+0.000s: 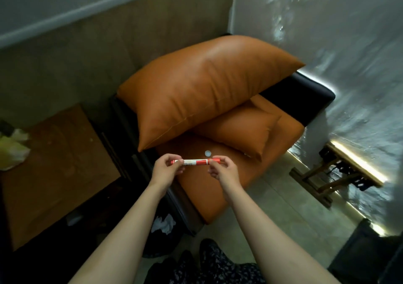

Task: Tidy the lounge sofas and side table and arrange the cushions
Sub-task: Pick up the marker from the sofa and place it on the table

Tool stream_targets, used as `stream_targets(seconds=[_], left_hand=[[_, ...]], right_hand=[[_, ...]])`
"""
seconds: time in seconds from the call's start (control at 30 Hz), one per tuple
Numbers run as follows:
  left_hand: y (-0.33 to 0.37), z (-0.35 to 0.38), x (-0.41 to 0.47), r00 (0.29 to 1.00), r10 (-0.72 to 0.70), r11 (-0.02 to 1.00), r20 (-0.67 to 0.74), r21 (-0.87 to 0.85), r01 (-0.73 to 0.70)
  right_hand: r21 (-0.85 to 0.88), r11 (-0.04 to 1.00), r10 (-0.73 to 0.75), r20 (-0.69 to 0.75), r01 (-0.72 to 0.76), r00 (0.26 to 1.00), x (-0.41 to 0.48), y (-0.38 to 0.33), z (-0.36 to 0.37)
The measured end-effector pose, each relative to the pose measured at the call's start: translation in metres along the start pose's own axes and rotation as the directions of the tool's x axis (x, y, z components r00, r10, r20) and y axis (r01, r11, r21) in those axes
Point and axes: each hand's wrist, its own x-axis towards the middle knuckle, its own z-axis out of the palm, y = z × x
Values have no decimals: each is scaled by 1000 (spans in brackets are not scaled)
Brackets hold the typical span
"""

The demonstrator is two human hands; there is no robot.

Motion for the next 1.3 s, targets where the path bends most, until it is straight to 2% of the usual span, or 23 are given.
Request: stream_targets(seconds=[0.33, 0.53, 0.7, 0.9, 1.07, 1.3], left_hand=[[47, -36, -7, 992, 105, 994, -76, 49, -101], [56, -64, -7, 982, 159, 981, -98, 127, -147], [56, -113, -8, 969, 177, 980, -172, 125, -157], [38, -216, -9, 962, 164, 985, -220, 96, -146], [8, -330, -7, 955, 135, 990, -262, 74, -120], [-27, -475, -16, 924, 90, 995, -372, 5, -95]], right_hand=[[-37, 982, -182, 105, 186, 978, -5, -43, 39], [-62, 972, -216, 135, 225, 967, -10, -51, 67], [-104, 958, -238, 223, 266, 945, -17, -49, 114], [-150, 956, -190, 336, 251, 923, -39, -24, 204], [-257, 922, -203, 319, 290, 926, -78, 19, 309], [-293, 897, -196, 407, 331, 892, -122, 77, 437]])
